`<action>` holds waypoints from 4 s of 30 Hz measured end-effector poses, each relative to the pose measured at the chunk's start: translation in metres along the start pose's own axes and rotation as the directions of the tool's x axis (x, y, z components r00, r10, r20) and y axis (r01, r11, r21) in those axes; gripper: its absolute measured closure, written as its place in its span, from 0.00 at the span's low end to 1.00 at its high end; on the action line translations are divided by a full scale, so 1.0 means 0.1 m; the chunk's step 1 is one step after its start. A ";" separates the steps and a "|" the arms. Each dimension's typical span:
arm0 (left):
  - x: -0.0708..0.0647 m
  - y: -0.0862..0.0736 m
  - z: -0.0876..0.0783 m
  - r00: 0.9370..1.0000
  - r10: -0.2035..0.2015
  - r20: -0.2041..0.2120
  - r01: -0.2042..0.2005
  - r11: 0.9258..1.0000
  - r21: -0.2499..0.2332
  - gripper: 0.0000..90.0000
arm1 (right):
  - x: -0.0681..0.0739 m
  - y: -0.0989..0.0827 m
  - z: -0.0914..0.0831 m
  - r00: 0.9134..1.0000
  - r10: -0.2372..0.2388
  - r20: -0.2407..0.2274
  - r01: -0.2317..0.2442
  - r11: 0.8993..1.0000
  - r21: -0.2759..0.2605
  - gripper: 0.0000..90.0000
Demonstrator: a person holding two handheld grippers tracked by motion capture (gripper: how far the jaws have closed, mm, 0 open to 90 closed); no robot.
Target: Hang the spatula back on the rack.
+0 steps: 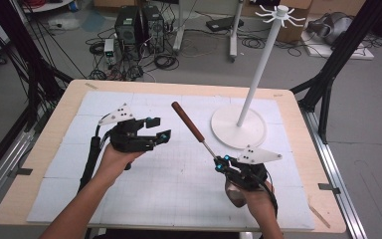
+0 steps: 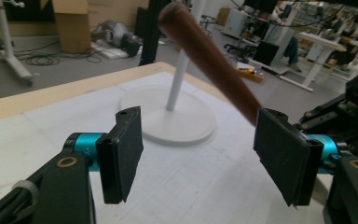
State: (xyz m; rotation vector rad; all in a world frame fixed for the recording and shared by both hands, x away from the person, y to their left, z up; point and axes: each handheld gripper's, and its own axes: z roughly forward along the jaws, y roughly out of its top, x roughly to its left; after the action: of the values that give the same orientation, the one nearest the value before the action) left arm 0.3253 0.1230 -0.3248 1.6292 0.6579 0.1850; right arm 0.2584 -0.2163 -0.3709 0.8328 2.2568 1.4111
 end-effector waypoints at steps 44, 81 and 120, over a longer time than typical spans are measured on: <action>-0.22 0.52 0.27 0.963 -0.130 0.237 0.154 0.984 -0.084 0.78 | 0.22 0.35 0.03 0.999 -0.012 -0.044 0.009 0.999 -0.050 0.94; -0.54 0.77 0.20 0.911 0.097 0.400 -0.064 0.993 -0.096 0.81 | 0.06 0.84 -0.03 0.910 -0.087 -0.406 -0.028 0.963 -0.269 0.64; -0.60 0.78 0.18 0.925 0.124 0.358 -0.075 0.986 -0.149 0.81 | 0.28 0.93 0.05 0.961 0.021 -0.277 -0.088 0.969 -0.232 0.65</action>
State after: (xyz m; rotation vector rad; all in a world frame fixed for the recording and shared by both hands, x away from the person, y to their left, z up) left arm 0.3084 0.0748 -0.2389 1.5153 0.2693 -0.0051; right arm 0.2668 -0.1641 -0.2895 0.6594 2.2015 1.8842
